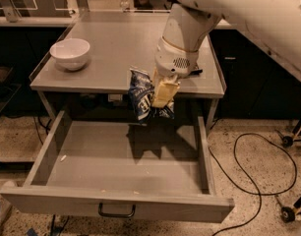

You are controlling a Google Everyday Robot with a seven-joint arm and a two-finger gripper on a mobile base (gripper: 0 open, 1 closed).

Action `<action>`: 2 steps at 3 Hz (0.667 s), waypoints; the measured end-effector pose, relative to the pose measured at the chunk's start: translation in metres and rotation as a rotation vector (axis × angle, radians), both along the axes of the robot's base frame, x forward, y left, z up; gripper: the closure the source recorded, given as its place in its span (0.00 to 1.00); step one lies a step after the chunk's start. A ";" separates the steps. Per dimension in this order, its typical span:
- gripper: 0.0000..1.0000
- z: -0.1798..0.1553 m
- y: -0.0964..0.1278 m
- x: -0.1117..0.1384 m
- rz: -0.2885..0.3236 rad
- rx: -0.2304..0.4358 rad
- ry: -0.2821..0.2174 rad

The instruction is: Place blue chip bag into top drawer

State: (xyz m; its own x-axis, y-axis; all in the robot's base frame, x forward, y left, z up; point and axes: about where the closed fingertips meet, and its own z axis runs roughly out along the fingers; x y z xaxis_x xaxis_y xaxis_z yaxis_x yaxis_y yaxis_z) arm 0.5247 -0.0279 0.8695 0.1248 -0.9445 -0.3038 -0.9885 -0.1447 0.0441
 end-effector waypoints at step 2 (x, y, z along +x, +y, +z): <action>1.00 -0.066 0.012 -0.032 -0.021 -0.014 0.151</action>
Offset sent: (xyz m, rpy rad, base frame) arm -0.0538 0.0209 -0.1111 -0.0299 0.2676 -0.0239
